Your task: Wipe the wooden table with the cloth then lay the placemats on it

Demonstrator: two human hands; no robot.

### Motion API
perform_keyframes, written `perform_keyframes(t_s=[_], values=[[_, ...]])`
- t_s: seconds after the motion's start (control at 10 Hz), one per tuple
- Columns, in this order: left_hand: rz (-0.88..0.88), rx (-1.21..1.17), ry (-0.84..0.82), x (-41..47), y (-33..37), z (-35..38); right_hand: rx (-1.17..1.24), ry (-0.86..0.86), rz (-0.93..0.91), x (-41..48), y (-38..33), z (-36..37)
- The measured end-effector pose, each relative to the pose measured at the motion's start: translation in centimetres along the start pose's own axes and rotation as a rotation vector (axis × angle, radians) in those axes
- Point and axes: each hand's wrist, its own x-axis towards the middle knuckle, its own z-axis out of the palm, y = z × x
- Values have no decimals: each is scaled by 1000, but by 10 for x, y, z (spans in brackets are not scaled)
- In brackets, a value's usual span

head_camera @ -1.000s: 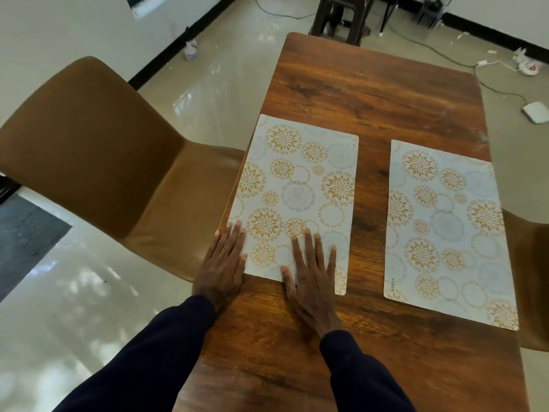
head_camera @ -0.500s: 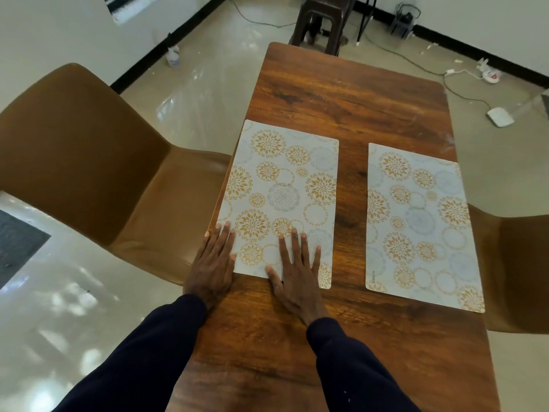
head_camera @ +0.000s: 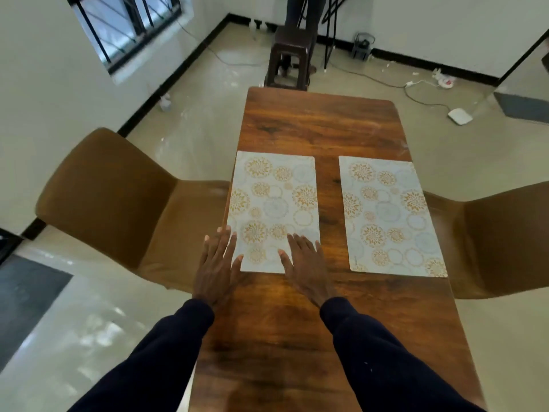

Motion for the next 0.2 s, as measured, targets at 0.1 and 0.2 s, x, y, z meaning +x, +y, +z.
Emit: perform_keyframes(t_s=[0.1, 0.2], values=[[-28, 17, 52, 9, 6, -33, -16, 107, -5, 1, -14, -36], [-40, 50, 107, 29, 24, -77, -104, 231, -66, 8, -25, -87]])
